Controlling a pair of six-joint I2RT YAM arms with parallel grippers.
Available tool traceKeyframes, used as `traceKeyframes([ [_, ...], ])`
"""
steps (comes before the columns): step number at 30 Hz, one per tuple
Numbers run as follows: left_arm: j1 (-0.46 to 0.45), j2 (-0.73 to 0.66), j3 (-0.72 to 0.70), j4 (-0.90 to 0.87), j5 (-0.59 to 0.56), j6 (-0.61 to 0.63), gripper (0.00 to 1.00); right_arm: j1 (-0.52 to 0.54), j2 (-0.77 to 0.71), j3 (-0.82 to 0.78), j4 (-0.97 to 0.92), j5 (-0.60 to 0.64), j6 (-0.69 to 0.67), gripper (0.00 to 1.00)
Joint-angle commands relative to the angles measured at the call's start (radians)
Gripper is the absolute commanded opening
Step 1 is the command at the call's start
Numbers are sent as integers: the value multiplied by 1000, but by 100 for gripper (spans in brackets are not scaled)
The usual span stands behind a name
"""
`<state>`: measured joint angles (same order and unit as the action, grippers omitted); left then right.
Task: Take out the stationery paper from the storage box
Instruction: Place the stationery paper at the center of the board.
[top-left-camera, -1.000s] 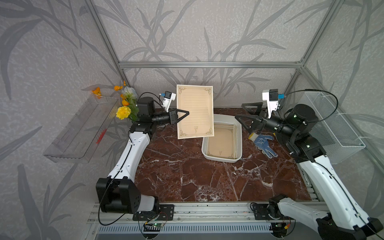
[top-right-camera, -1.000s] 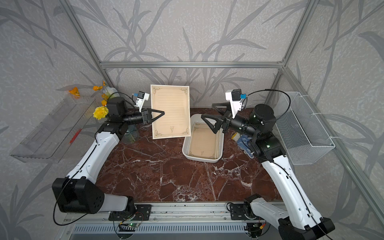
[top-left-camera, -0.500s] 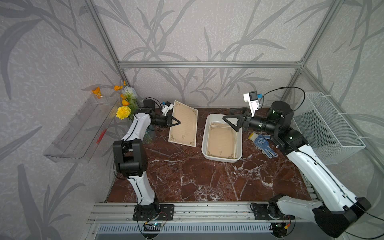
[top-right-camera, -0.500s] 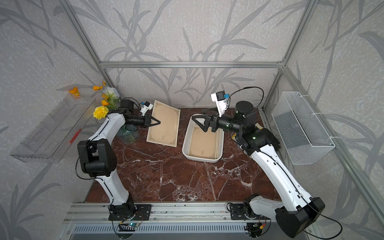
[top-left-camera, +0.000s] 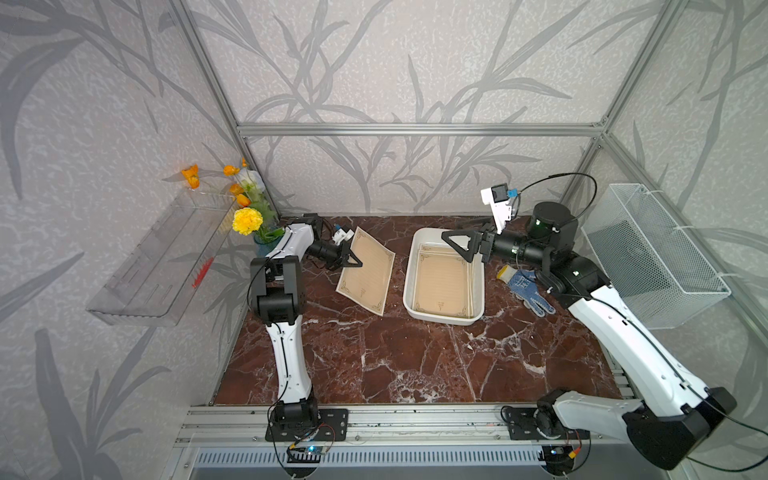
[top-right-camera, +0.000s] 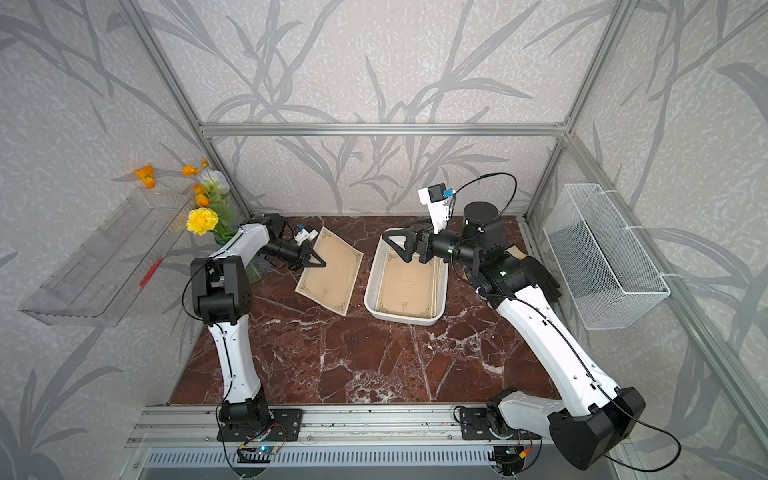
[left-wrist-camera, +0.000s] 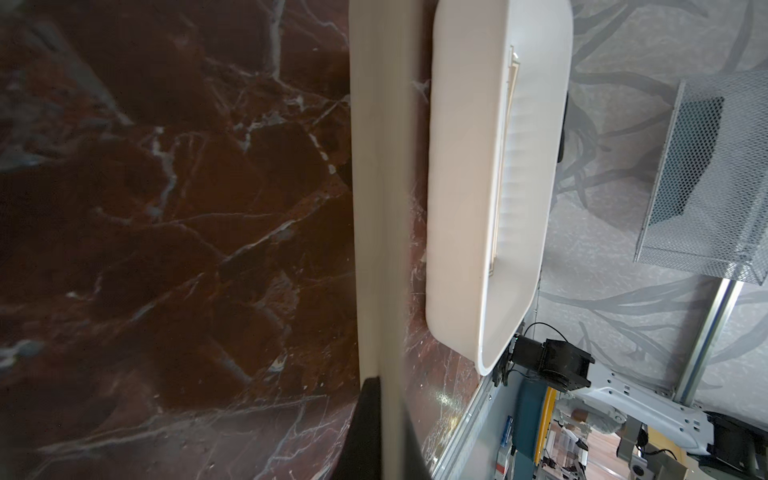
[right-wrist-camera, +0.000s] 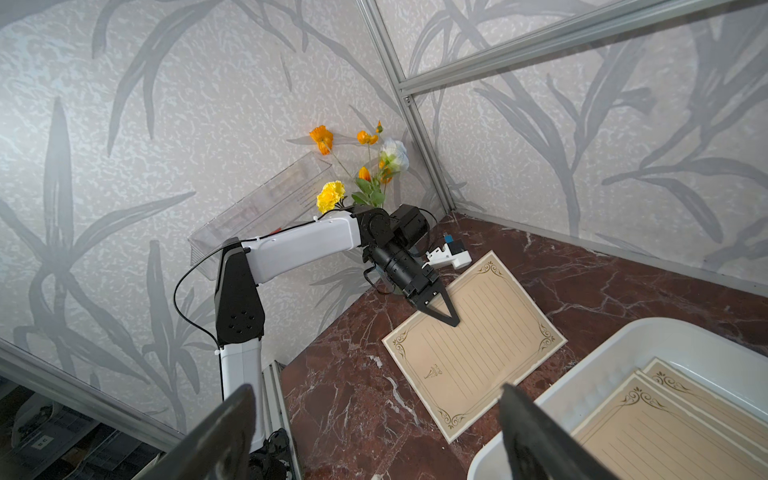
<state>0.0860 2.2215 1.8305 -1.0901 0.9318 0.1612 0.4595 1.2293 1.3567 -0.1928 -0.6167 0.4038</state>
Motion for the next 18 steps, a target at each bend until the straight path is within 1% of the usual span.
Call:
traceKeyframes([
  [1,4,35,12,-19,-77,-48,0,7,6,21,-23,35,-14,89],
  [5,-11,21,-1,5,-73,-65,0,7,14,18,-16,18,-13,89],
  [9,-22,-7,-45,79,-80,-113,0,8,9,15,-23,24,-15,89],
  [12,-29,-16,-79,135,-116,-162,0,8,0,15,-31,39,-20,89],
  [18,-57,-22,-123,186,-199,-230,0,8,-18,6,-48,62,-26,88],
])
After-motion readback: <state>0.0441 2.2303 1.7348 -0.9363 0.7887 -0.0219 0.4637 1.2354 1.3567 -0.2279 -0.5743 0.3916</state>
